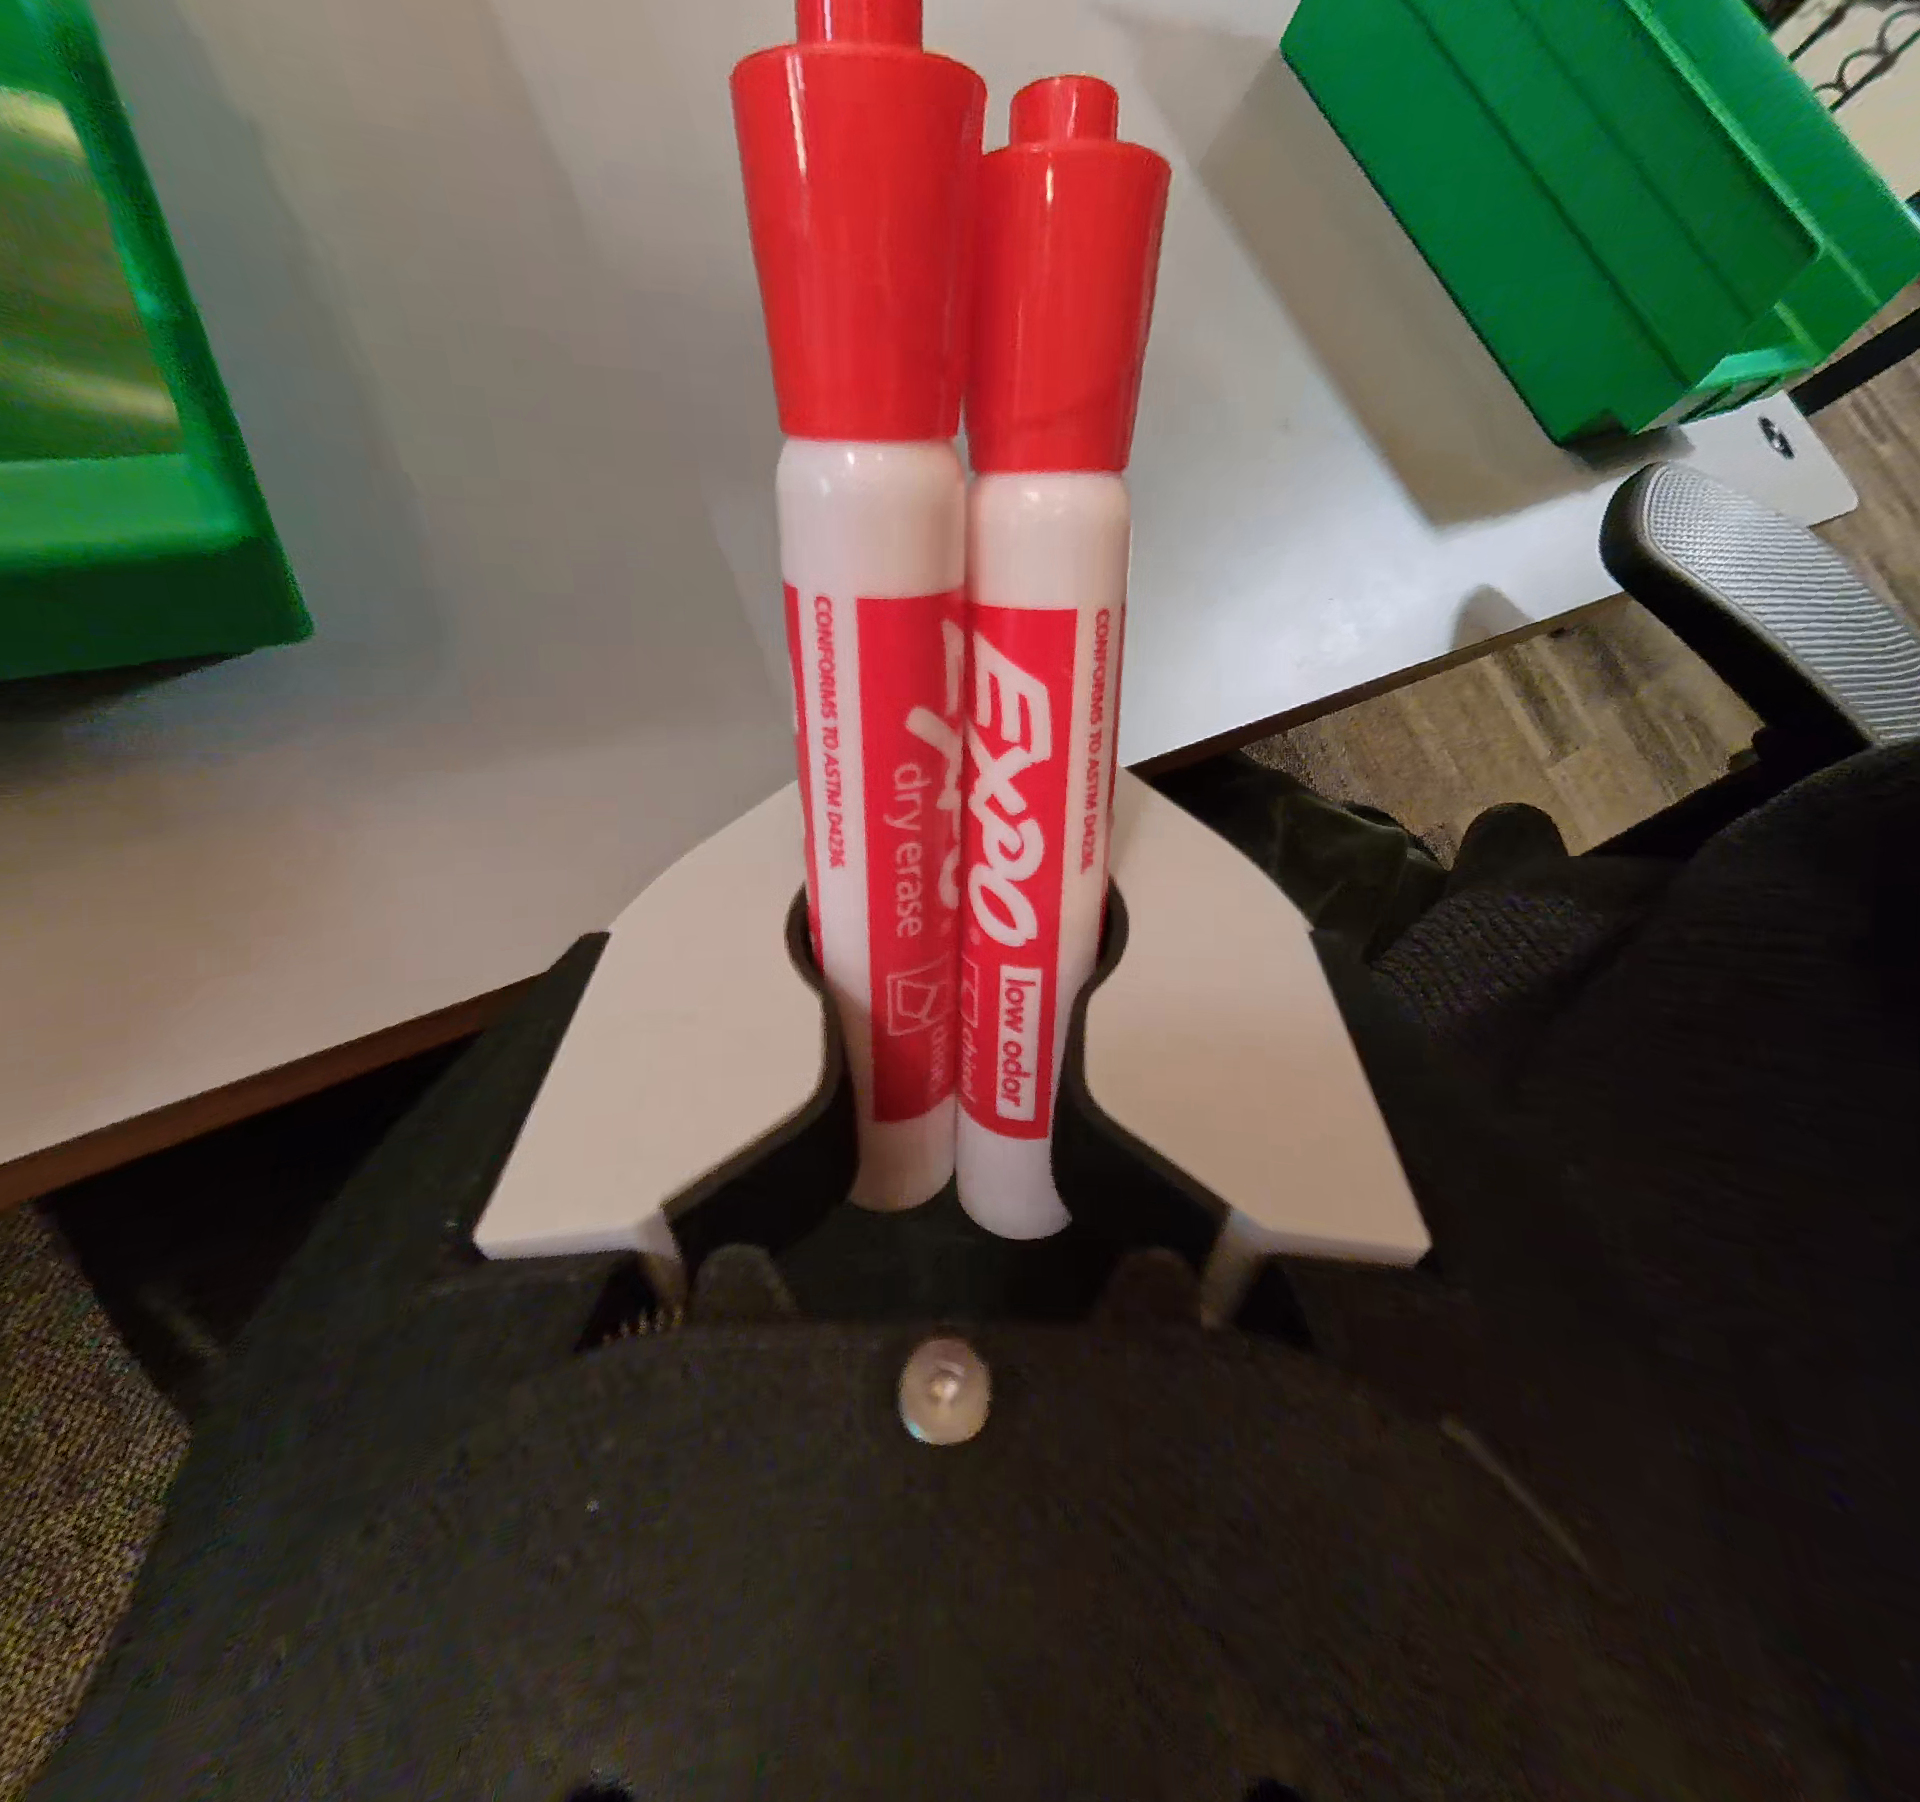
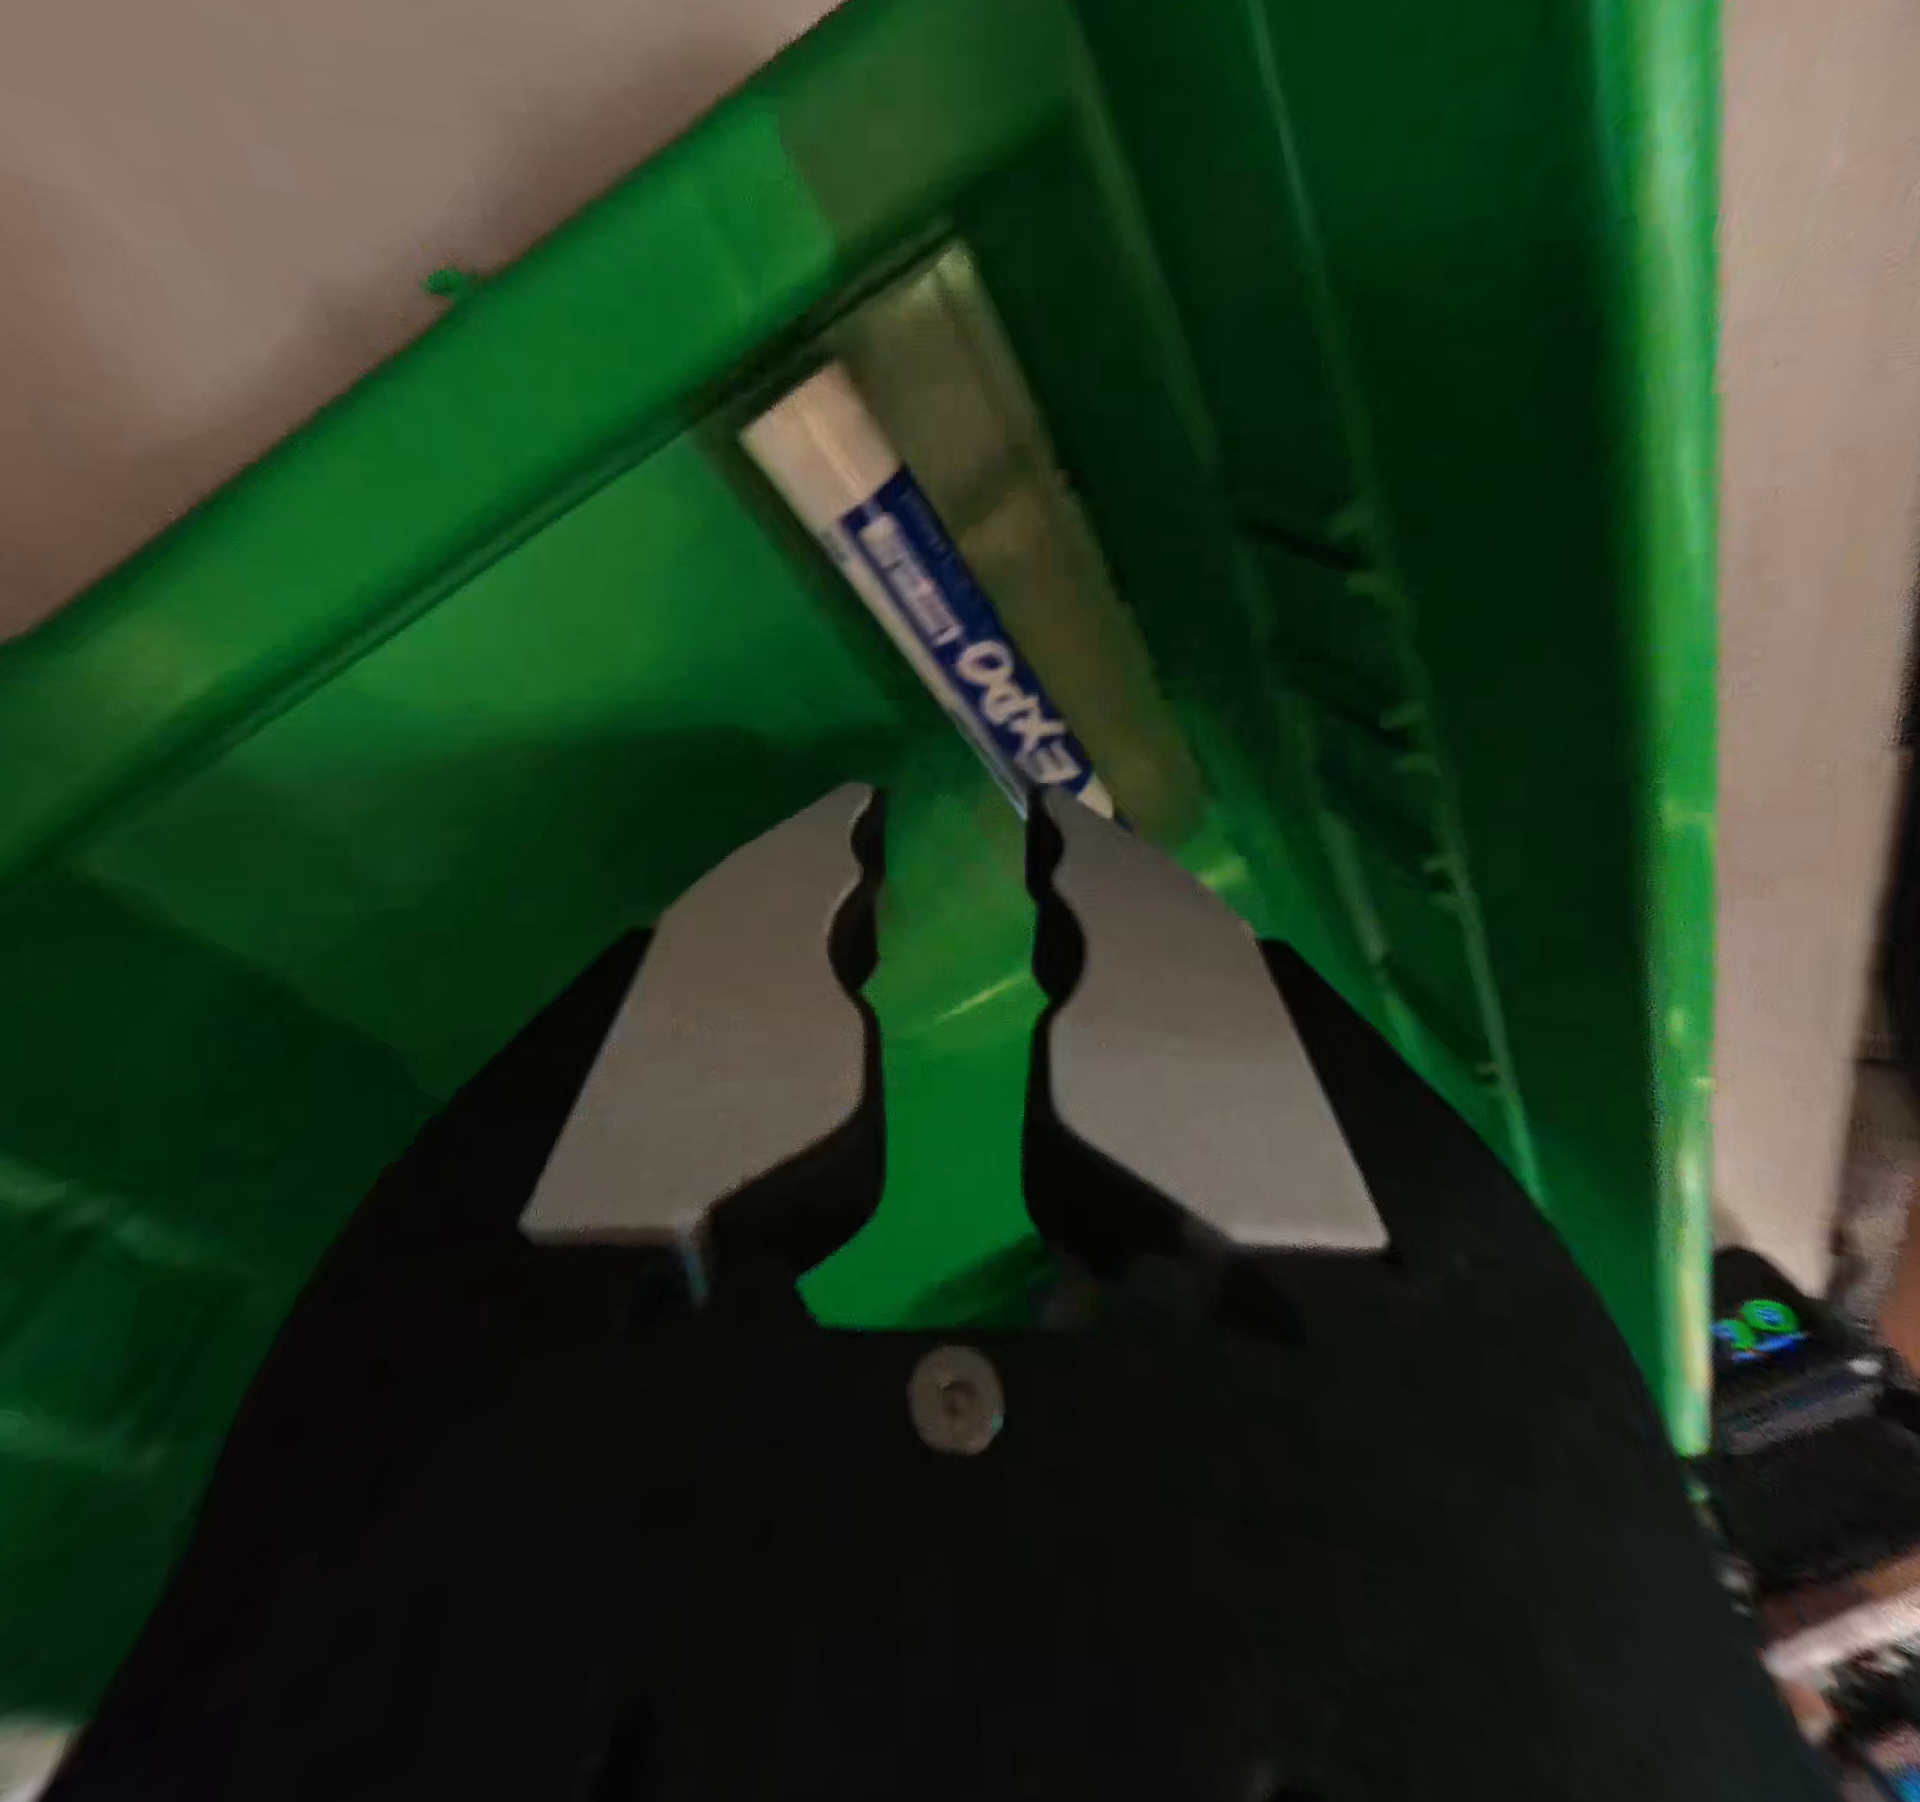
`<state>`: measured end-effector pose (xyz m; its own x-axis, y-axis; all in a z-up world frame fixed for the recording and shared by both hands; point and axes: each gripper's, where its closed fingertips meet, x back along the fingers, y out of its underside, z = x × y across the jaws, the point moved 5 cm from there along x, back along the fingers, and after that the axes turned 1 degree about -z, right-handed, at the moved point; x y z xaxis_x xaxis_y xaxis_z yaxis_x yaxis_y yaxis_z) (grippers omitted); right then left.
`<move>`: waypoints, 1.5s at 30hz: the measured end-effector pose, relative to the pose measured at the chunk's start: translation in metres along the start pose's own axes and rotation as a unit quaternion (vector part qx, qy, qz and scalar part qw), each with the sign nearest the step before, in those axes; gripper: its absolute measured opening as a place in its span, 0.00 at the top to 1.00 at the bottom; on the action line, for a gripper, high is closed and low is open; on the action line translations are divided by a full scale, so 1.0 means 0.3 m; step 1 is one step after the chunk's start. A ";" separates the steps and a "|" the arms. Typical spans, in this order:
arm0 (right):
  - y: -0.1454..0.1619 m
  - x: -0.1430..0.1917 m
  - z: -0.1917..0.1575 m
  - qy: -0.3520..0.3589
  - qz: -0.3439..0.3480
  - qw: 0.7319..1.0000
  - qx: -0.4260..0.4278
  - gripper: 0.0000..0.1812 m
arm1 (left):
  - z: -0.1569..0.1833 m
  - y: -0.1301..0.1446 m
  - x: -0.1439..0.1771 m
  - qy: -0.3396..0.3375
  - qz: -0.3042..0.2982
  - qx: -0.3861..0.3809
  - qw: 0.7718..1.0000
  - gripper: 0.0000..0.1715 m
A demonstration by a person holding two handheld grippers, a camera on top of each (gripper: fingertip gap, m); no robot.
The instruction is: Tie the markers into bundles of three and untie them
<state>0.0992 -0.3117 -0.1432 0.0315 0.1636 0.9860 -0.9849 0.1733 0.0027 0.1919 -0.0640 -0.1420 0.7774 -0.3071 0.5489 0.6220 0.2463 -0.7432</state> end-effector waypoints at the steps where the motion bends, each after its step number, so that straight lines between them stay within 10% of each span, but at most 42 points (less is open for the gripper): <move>1: 0.005 0.017 -0.004 -0.008 0.000 1.000 -0.007 0.82 | 0.000 0.001 0.001 0.002 0.000 0.002 1.000 0.74; 6: 0.027 0.016 0.006 0.032 0.012 0.999 0.013 0.76 | 0.010 0.002 -0.004 0.009 -0.002 0.002 1.000 0.74; 14: 0.117 -0.042 -0.129 -0.046 -0.081 0.995 0.021 0.99 | 0.012 0.008 -0.012 0.003 -0.012 -0.005 1.000 0.74; 24: 0.235 0.105 -0.224 -0.063 -0.091 0.994 0.025 0.86 | 0.035 0.007 -0.035 0.010 -0.022 -0.020 1.000 0.74; 34: 0.190 0.021 -0.276 -0.184 -0.117 0.976 0.006 1.00 | 0.048 0.002 -0.058 0.025 -0.034 -0.028 0.999 0.74; 45: 0.233 0.023 -0.240 -0.238 -0.122 0.964 -0.001 0.88 | 0.069 0.004 -0.056 0.047 -0.038 -0.029 0.998 0.74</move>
<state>0.0428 -0.2286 -0.1482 0.1790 -0.3468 0.9207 -0.9578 0.1527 0.2437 0.1815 -0.0395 -0.1443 0.7144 -0.4088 0.5680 0.6704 0.1669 -0.7230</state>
